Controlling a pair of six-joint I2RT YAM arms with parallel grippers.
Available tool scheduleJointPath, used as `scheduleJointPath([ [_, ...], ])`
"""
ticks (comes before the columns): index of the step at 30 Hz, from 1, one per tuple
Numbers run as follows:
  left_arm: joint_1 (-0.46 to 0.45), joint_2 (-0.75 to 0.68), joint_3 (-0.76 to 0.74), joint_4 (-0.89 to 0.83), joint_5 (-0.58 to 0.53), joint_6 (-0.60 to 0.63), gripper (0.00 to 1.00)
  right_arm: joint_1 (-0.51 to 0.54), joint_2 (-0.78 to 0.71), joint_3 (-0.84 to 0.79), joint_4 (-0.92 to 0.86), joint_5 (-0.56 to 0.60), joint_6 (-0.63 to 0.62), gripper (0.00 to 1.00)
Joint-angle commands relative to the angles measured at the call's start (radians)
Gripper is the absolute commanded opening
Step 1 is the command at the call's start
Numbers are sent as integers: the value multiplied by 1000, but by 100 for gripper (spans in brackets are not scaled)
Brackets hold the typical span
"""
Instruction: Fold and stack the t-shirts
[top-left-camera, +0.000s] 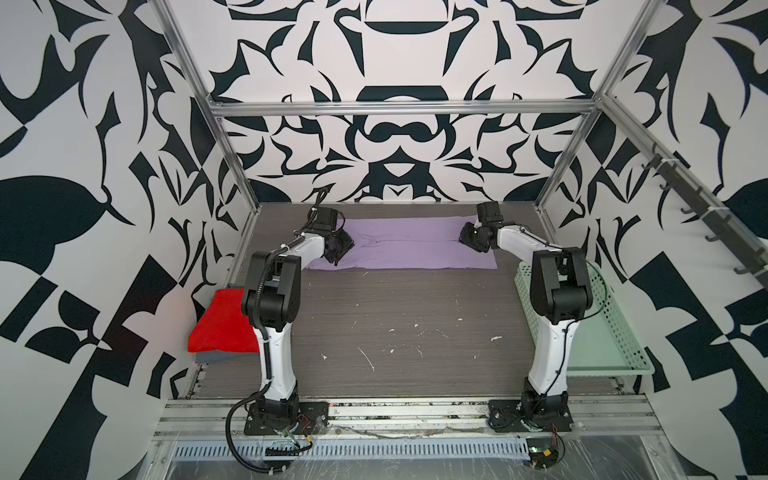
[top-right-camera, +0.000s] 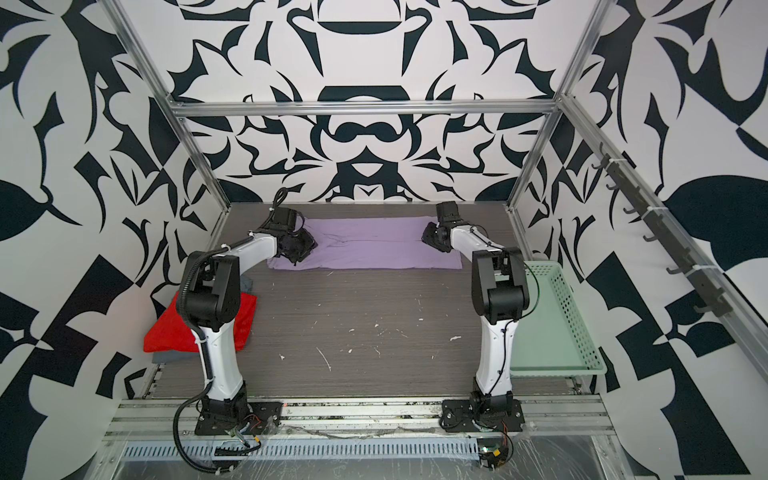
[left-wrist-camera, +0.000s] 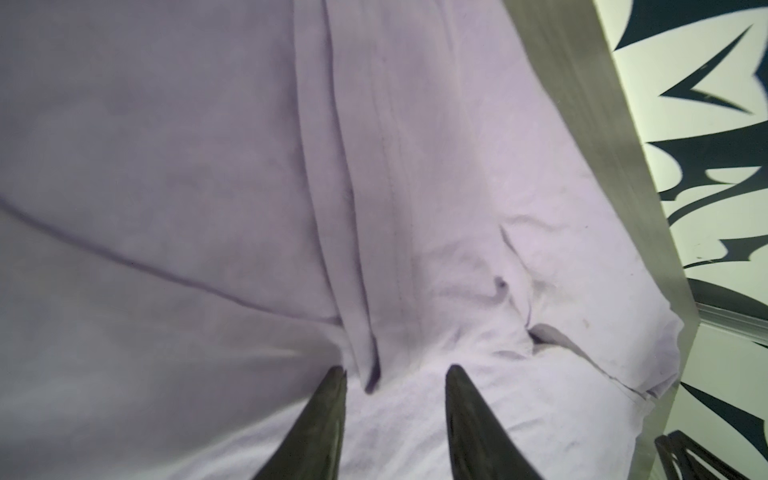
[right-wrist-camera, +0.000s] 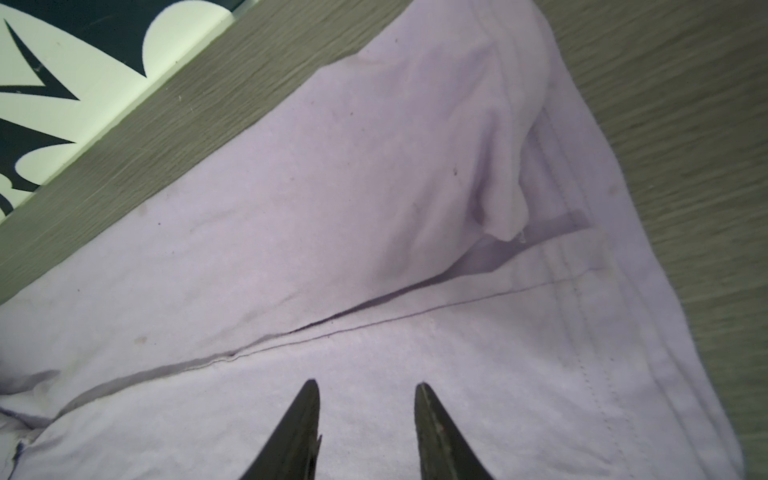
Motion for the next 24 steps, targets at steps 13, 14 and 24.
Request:
scheduleJointPath([
  [13,-6,44,65,-5,-29,-12,17,0,-43,18,15,-3,-5,42],
  [14,-6,46,68,-7,-30,-8,14,0,-43,15,16,-3,-5,42],
  [24,-10,45,100,21,-2,47,0,-1,-43,6,15,-2,-6,42],
])
